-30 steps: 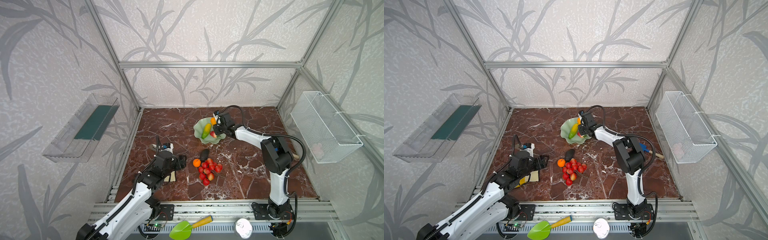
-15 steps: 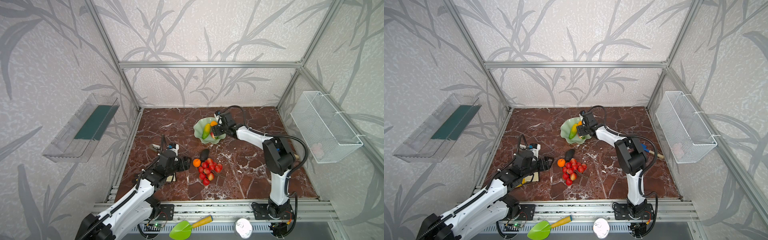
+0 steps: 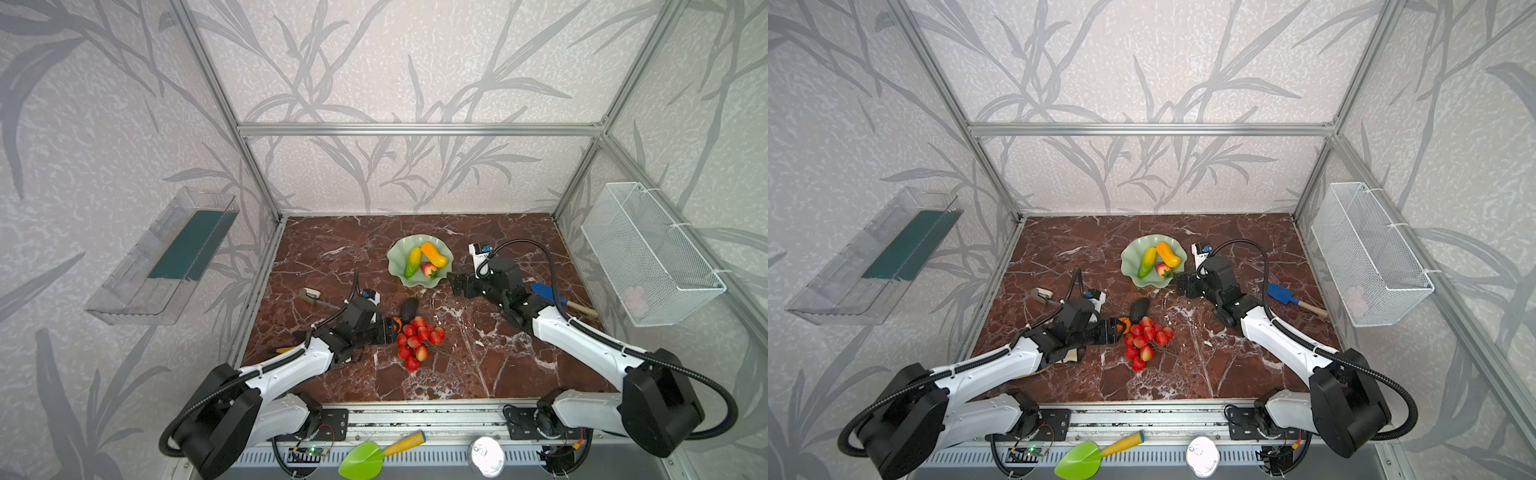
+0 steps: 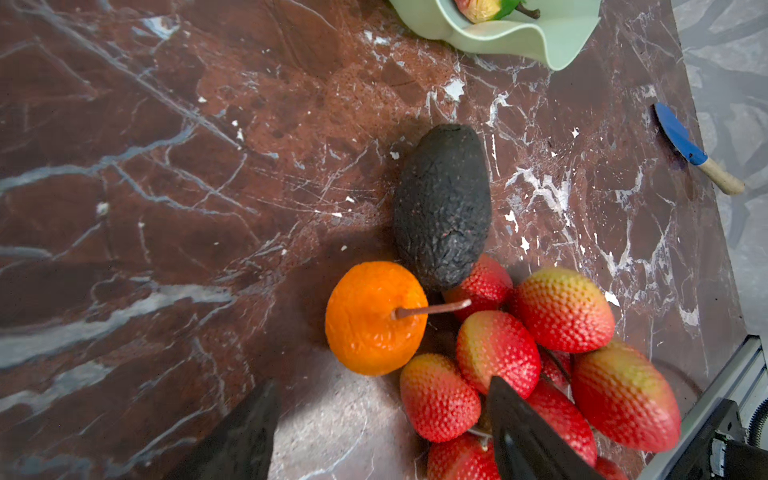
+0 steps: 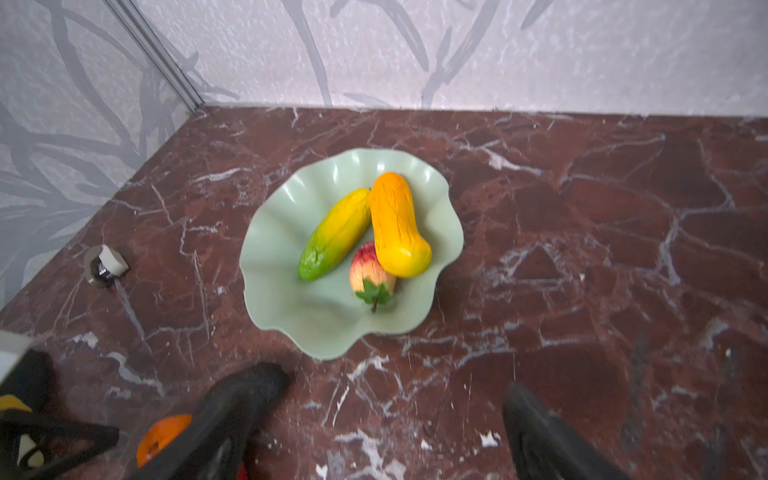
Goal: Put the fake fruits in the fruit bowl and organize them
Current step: 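Place the mango into the bowl beside the papaya with the right gripper, then grasp the orange with the left gripper and drop it into the bowl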
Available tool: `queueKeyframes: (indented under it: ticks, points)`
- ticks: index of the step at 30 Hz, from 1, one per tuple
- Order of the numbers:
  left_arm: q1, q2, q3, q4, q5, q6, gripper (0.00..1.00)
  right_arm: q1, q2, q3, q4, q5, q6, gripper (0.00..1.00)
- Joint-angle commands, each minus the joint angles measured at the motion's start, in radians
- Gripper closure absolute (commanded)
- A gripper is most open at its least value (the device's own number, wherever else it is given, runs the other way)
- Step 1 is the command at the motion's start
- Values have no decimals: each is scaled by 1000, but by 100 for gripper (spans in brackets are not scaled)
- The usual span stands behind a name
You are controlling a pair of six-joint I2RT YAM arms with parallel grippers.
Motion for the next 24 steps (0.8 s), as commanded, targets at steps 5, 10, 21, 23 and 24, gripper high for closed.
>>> queueKeyframes:
  ticks: [5, 10, 21, 23, 24]
  points:
    - [-11, 65, 40, 63, -71, -9, 23, -1, -151, -85, -76, 28, 19, 5]
    - [-10, 128, 76, 57, -65, 10, 25, 0, -205, -104, -107, 26, 8, 3]
    - [-9, 245, 120, 25, -69, 18, 46, 0, -262, -121, -130, 42, 1, 2]
    - [-9, 250, 119, 21, -75, 18, 51, 0, -265, -125, -130, 48, -1, 2]
    - [-9, 244, 116, 19, -79, 18, 53, 0, -267, -126, -130, 50, -2, 1]
